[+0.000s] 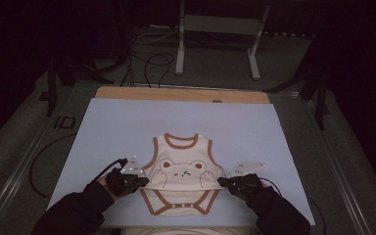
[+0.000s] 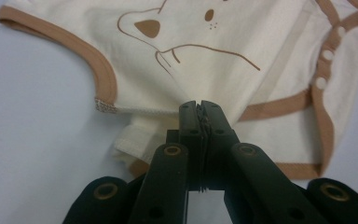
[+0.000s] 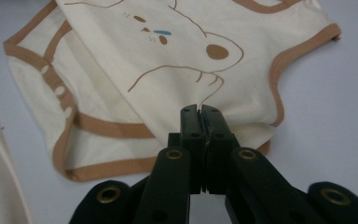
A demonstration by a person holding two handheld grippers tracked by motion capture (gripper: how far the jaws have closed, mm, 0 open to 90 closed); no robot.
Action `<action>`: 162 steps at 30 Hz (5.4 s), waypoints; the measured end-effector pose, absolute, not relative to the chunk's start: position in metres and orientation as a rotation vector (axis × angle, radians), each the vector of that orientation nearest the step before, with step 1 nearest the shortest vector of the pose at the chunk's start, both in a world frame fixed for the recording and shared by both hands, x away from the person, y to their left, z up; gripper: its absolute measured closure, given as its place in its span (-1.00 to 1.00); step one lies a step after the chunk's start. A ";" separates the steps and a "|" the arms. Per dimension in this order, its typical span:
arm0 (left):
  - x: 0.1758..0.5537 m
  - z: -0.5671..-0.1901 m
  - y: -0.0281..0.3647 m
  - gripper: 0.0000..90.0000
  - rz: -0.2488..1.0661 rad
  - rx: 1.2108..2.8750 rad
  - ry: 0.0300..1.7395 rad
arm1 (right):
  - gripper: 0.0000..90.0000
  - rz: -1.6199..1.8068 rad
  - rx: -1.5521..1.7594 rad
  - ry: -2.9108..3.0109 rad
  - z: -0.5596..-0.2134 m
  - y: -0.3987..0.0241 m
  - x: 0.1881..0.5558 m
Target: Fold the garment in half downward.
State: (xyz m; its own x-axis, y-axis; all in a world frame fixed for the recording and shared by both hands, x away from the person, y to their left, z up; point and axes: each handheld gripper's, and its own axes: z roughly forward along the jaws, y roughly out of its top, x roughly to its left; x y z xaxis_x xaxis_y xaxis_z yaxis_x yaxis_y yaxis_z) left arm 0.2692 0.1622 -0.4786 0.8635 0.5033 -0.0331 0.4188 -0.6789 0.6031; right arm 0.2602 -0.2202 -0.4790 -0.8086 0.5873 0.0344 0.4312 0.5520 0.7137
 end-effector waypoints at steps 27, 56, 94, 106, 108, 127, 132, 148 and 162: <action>0.248 -0.503 0.163 0.97 0.105 2.417 0.683 | 0.98 1.090 0.928 2.641 -0.505 -0.228 0.233; 0.244 -0.503 0.161 0.35 0.146 2.395 0.617 | 0.13 1.161 0.935 2.650 -0.506 -0.229 0.234; 0.264 -0.465 0.144 -1.00 0.122 2.368 0.504 | -0.79 1.286 0.812 2.536 -0.452 -0.226 0.252; 0.279 -0.452 0.143 -1.00 0.128 2.378 0.472 | -0.79 1.300 0.776 2.496 -0.435 -0.222 0.275; 0.283 -0.450 0.144 -1.00 0.131 2.378 0.475 | -0.79 1.290 0.766 2.494 -0.434 -0.221 0.279; 0.321 -0.444 0.141 -1.00 0.104 2.360 0.503 | -0.79 1.296 0.755 2.503 -0.437 -0.211 0.314; 0.334 -0.448 0.140 -1.00 0.122 2.346 0.532 | -0.79 1.273 0.756 2.513 -0.439 -0.209 0.324; 0.371 -0.468 0.136 -1.00 0.088 2.321 0.575 | -0.78 1.226 0.787 2.561 -0.457 -0.200 0.356; 0.393 -0.484 0.139 -1.00 0.122 2.329 0.649 | -0.79 1.165 0.842 2.601 -0.475 -0.198 0.380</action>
State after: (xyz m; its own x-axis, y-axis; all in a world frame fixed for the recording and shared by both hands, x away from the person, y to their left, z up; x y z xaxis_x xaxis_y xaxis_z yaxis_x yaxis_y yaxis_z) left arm 0.3931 0.1392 -0.4835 0.8699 0.4847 -0.0917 0.4181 -0.6258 0.6584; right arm 0.3800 -0.1985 -0.4749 -0.8262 0.5587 0.0724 0.4261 0.5357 0.7291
